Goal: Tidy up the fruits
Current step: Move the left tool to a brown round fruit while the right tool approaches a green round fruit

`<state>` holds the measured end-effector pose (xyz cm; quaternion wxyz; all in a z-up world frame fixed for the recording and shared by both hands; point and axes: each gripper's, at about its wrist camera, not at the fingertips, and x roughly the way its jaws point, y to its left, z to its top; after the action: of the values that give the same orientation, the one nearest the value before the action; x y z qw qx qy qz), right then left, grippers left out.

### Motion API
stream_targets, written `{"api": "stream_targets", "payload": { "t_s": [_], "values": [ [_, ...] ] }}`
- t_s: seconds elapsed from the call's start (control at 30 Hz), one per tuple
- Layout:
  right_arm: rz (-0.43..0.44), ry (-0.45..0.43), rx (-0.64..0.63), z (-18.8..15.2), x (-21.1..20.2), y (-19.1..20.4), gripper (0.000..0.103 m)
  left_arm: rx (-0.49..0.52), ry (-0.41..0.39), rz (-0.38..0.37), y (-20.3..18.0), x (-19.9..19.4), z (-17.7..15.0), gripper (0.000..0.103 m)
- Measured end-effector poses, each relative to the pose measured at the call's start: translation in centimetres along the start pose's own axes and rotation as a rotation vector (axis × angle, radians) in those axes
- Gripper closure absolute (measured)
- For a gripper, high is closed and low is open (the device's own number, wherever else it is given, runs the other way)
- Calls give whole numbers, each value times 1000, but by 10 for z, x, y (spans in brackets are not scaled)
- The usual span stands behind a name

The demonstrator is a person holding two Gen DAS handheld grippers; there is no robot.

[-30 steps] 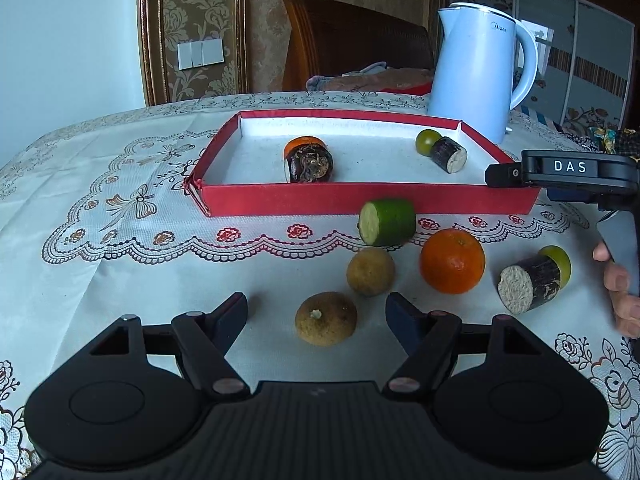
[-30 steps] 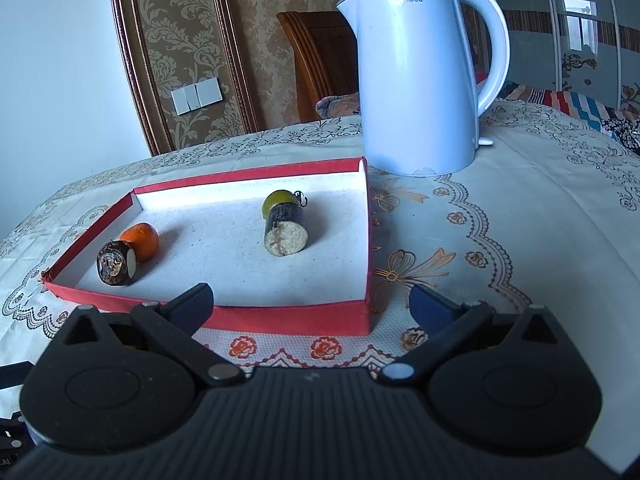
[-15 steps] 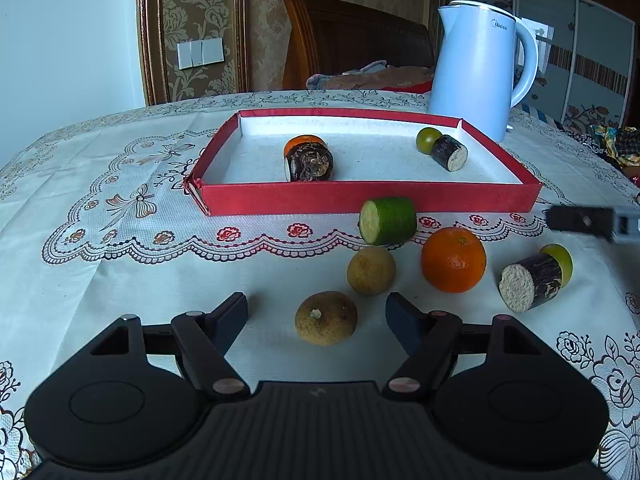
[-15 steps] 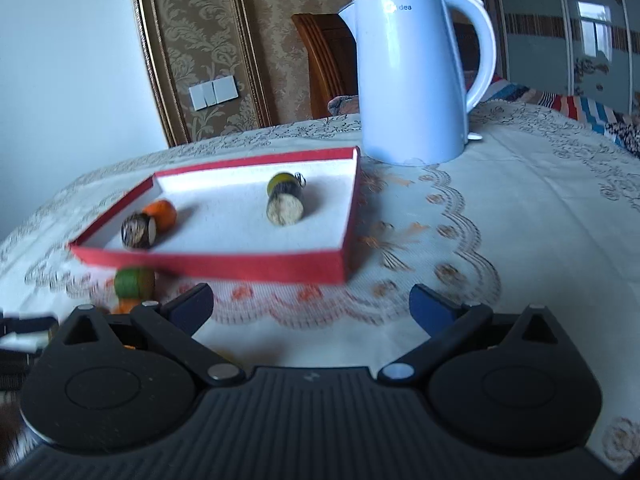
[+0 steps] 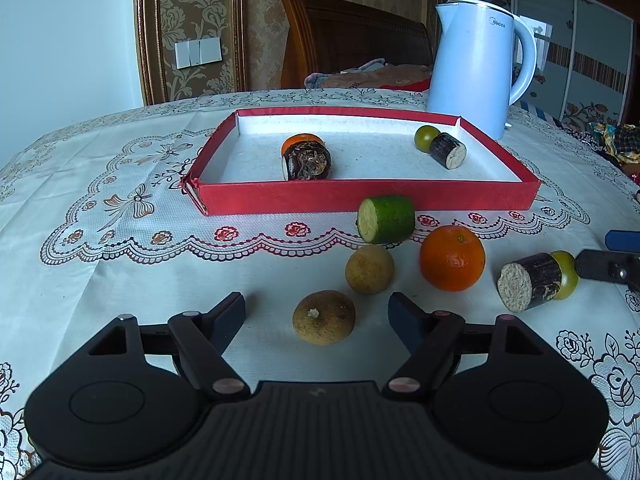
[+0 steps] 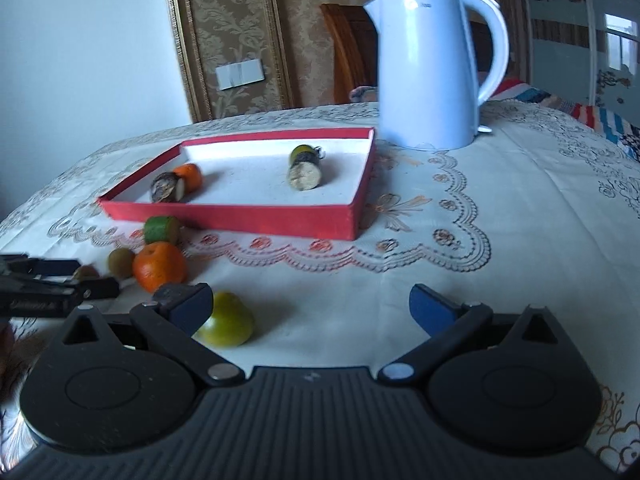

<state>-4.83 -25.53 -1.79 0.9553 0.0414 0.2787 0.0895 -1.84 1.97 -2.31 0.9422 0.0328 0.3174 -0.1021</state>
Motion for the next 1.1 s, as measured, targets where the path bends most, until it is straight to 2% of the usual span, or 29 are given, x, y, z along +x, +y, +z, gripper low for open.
{"api": "stream_targets", "payload": {
  "t_s": [0.2,0.37,0.47,0.6,0.77,1.0,1.1],
  "values": [
    [-8,5,-37,-8,-5,7,0,2,1,0,0,0,0,23],
    [-33,60,-93,-4,9,20,0,2,1,1,0,0,0,23],
    [-70,30,-81,1,14,24,0,4,0,1,-1,0,0,23],
    [-64,81,-62,6,28,23,0,2,-5,3,-1,1,1,23],
    [-87,74,-137,2,28,35,17,20,-12,-10,-4,0,1,23],
    [-84,95,-139,3,35,38,20,14,-3,-9,-3,1,2,23],
    [-77,92,-134,4,35,39,26,11,-4,-2,-3,1,2,23]
  ]
}}
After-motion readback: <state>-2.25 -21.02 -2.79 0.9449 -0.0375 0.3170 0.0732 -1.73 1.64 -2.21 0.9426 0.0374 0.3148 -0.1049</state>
